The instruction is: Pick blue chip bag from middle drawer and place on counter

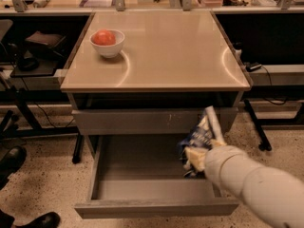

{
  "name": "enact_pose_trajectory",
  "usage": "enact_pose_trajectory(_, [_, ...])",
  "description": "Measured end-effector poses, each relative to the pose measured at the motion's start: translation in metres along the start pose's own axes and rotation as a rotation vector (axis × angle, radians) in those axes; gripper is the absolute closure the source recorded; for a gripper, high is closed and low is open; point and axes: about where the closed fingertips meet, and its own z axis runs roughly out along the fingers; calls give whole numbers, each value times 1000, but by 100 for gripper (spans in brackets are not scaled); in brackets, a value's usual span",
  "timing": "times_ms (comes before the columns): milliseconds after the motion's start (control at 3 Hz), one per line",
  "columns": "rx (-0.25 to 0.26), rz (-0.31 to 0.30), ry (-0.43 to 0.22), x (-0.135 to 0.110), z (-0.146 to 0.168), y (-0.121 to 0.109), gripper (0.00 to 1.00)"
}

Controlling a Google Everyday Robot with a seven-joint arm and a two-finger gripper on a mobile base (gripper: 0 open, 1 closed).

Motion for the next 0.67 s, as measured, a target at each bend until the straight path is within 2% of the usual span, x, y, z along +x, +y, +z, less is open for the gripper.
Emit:
enact_pose_trajectory(333, [151, 55, -107, -62, -60, -64, 100])
enact_pose_trajectory(667, [188, 71, -117, -63, -72, -83, 100])
